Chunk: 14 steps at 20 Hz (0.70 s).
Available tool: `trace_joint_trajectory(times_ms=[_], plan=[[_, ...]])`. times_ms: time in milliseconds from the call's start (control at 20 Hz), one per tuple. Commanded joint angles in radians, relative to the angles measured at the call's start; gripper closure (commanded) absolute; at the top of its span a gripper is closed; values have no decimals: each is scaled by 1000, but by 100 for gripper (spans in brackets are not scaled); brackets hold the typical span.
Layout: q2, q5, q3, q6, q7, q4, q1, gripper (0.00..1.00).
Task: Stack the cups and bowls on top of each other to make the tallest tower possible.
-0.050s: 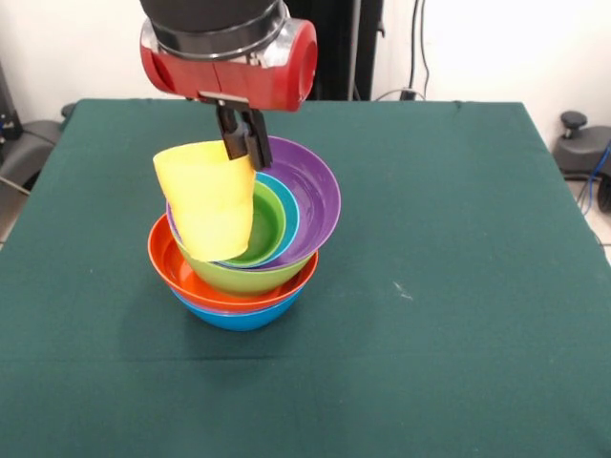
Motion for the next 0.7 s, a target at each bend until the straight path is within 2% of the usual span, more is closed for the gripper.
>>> trace_joint_trajectory(times_ms=[50,400,700], plan=[[-47,-51,-39,83,-221,67,16,100],[-28,-48,-40,85,-203,65,19,100],[-32,-31,-39,57,-184,108,13,100]])
